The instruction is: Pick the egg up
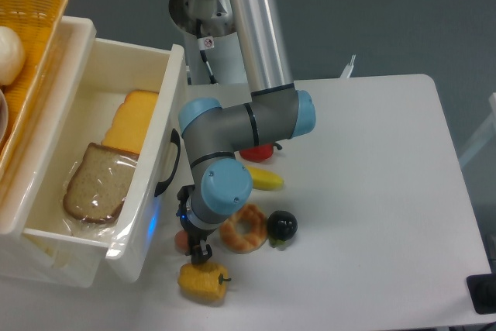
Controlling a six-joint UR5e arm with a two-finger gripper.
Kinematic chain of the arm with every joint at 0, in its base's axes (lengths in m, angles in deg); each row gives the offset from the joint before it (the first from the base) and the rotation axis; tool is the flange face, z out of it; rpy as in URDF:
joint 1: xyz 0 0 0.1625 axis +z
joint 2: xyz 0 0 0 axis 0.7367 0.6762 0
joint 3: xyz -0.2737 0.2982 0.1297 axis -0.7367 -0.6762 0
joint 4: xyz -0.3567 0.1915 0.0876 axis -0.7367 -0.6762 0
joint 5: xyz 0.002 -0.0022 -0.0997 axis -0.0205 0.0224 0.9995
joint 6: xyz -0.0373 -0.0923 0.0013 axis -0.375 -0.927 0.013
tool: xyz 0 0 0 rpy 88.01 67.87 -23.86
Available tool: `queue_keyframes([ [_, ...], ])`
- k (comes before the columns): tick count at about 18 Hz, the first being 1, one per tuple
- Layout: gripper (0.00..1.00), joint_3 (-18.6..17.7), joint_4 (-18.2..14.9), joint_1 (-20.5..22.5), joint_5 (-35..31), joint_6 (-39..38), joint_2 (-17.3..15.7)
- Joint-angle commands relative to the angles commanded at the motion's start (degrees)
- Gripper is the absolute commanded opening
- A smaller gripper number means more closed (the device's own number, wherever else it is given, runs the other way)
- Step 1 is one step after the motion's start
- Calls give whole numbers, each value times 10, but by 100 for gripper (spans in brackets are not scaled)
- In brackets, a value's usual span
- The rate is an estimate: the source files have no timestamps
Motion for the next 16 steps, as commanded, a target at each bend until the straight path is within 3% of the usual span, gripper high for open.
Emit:
queue_keyframes([
  [10, 63, -4, 0, 0, 0, 0, 0],
  [16, 62, -7, -1, 1, -1, 2, -2],
])
